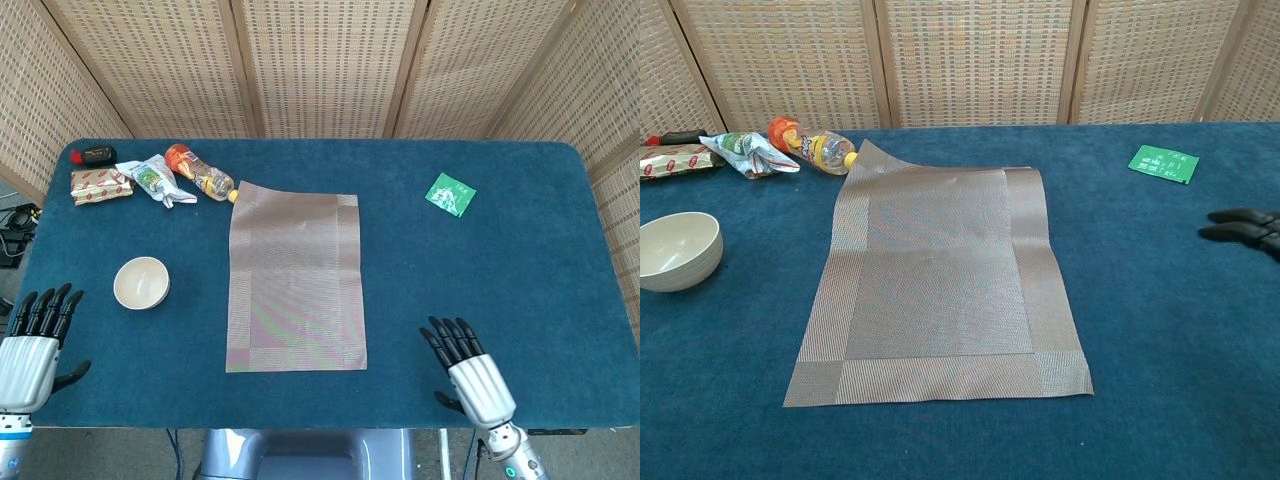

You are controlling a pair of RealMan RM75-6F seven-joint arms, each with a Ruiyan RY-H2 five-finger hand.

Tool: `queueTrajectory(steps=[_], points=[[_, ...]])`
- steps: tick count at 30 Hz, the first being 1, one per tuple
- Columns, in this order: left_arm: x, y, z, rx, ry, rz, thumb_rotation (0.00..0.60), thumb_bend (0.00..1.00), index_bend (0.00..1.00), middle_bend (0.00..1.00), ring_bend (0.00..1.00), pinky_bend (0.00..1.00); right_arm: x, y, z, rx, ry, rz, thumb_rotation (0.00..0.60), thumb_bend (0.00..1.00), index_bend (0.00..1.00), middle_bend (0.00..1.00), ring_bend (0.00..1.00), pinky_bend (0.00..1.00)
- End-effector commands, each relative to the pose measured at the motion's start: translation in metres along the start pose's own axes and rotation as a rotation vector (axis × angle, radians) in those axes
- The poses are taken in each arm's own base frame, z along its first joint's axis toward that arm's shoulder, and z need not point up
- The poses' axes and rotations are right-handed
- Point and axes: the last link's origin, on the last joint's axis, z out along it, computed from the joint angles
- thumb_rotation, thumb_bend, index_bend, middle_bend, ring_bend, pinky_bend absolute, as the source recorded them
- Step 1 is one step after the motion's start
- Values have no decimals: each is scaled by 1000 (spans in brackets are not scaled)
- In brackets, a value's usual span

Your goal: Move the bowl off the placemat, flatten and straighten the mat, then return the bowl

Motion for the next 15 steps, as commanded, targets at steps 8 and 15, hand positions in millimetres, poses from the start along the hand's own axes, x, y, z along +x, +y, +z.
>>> queueTrajectory(steps=[8,15], points=[[-2,-7,4,24,-30,-11,600,52,0,0,0,0,-62,-58,41,36,-128,37,600,110,19,0,0,0],[-1,-12,6,34,-29,-22,600,52,0,0,0,0,-74,-74,56,35,-121,51,600,109,35,0,0,0]])
